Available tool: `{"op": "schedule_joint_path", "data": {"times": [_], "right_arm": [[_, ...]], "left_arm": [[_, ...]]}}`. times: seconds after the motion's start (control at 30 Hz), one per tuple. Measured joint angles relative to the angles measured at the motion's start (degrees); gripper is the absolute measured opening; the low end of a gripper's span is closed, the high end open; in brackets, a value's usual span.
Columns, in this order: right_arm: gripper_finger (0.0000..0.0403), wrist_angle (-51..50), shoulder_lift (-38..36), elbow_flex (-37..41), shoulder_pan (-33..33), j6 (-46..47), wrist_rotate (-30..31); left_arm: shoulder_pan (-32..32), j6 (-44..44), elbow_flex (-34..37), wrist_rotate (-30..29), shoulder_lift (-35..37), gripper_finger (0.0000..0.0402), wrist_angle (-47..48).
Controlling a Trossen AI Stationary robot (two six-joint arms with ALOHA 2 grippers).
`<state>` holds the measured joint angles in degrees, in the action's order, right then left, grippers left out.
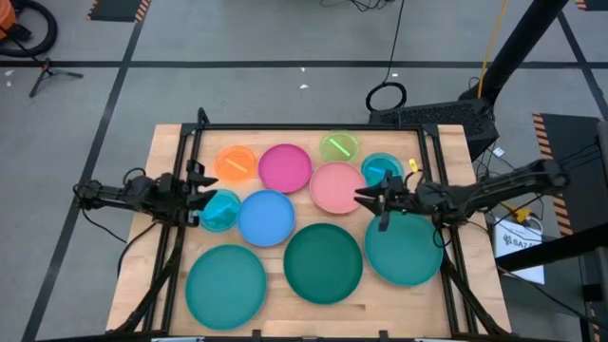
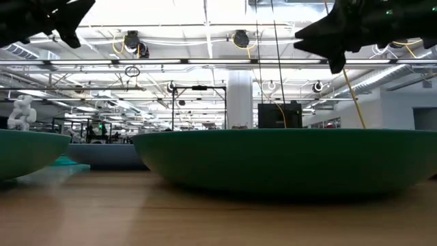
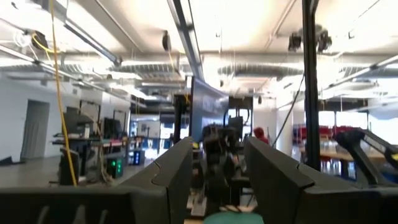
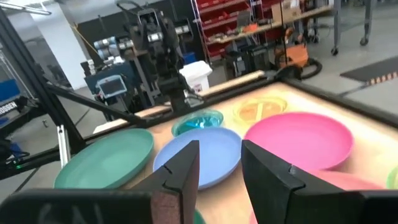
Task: Stack plastic plates
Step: Stack the dark green plate on top of the right green plate
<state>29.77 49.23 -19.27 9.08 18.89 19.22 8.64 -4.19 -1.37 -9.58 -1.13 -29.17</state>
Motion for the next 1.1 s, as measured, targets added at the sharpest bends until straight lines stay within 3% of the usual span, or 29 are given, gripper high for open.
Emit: {"op": "schedule_joint_path", "data": {"times": [0.2,0.33,0.7,1.0,1.1], "right_arm": [[0.0114,6.49,6.85,-0.12,0.03,1.89,-2.97],[0.0114,5.95,10.74,-4.30,0.04,1.01,-4.55],[0.0114,-21.51,23.92,-24.35,1.76,-4.37,-4.61],[0.0114,-22.46,30.62,-26.16,5.26,-20.60,-7.53],[0.0114,-22.94,32.23,-27.57,6.29,-19.95,-7.22]], "left_arm": [[0.00,2.34,-0.02,-0.03,0.00,0.0154,-0.85],[0.00,4.83,-0.02,-0.03,0.00,0.0154,-0.53],[0.00,7.30,-0.07,-0.13,0.00,0.0154,-0.13],[0.00,7.40,-0.11,-0.39,0.02,0.0154,-0.94],[0.00,4.56,-0.11,-1.14,0.00,0.0154,-1.31]]}}
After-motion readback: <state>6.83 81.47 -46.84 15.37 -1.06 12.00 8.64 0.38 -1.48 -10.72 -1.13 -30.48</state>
